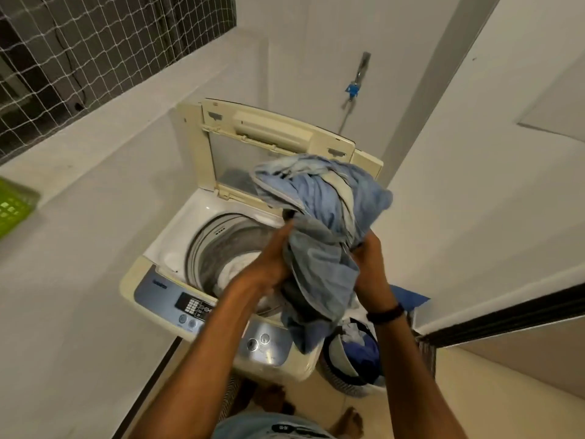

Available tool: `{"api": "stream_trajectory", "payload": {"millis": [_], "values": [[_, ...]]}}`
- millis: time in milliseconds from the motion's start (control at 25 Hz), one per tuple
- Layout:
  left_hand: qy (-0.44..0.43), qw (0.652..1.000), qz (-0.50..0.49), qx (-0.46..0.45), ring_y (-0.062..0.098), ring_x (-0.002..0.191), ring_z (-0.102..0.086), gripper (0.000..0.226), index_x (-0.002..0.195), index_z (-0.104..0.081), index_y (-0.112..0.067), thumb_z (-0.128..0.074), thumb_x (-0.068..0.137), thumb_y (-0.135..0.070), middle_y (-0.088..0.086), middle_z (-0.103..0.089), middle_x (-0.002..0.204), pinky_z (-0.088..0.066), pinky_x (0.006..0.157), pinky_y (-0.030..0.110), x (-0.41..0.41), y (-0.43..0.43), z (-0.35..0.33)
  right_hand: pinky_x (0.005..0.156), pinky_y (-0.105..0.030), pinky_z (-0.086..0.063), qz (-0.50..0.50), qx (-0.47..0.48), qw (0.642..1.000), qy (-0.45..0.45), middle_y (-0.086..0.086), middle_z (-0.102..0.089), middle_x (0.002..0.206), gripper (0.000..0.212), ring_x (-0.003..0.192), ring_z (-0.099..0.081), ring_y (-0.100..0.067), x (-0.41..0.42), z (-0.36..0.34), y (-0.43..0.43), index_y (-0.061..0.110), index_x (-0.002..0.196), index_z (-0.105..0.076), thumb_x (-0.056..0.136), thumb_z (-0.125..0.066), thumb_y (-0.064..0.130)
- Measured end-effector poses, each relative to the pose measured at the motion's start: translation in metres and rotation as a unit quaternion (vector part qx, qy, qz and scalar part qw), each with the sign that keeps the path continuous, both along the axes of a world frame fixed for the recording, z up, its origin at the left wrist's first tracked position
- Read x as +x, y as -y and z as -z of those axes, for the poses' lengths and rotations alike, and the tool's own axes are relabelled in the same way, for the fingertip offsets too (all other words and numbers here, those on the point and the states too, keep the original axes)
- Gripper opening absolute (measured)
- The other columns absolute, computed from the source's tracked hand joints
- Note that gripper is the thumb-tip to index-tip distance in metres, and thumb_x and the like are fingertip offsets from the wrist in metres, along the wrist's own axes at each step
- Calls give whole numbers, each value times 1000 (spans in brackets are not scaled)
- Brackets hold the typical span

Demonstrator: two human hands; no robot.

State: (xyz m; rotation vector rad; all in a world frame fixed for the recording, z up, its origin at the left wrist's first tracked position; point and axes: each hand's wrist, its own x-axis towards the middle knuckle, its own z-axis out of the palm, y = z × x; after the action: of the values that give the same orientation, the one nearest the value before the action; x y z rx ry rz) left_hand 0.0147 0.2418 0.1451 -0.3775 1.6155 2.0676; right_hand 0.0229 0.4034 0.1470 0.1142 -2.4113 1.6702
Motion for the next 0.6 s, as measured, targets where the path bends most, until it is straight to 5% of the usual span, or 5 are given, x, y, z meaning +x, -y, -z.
{"api": "stream_trajectory", "payload": {"millis": [120, 280, 360, 520, 600], "values": [[22, 996, -81, -37, 21, 90, -53, 35, 136, -45, 3, -29, 107, -8, 10, -57, 108, -43, 102, 33, -34, 40, 0, 92, -36, -44, -20, 92, 995, -30, -29, -59, 114, 33, 106, -55, -34, -46, 6, 41, -13, 112, -59, 87, -71, 5], [-113, 990, -46, -67, 7, 80, -70, 40, 133, -45, -11, -38, 99, 9, 5, -63, 109, -56, 76, 21, -58, 79, 14, 68, -29, -36, 4, 159, 986, 49, -23, -64, 90, 21, 88, -59, -33, -84, 30, 69, -8, 88, -65, 88, -70, 12], [-142, 980, -55, -125, 16, 97, -68, 31, 129, -54, -11, -49, 100, -4, 8, -66, 115, -57, 84, 27, -73, 89, 34, 66, -32, -40, -1, 143, 985, 94, -28, -69, 87, 22, 84, -65, -39, -95, 47, 80, -12, 84, -66, 87, -70, 10], [-100, 956, 52, -271, 20, 105, -62, 46, 137, -47, -6, -55, 93, 5, 19, -56, 137, -53, 88, 31, -92, 103, 90, 81, -34, -47, -38, 179, 959, 216, -22, -67, 115, 37, 106, -63, -37, -100, 90, 87, -4, 115, -61, 90, -69, 22], [-84, 911, 107, -391, 23, 110, -58, 58, 143, -43, -9, -65, 89, -5, 15, -55, 138, -49, 89, 33, -92, 116, 115, 88, -32, -47, -63, 218, 937, 268, -17, -66, 119, 38, 109, -62, -33, -96, 111, 80, 2, 119, -60, 91, -66, 27]]}}
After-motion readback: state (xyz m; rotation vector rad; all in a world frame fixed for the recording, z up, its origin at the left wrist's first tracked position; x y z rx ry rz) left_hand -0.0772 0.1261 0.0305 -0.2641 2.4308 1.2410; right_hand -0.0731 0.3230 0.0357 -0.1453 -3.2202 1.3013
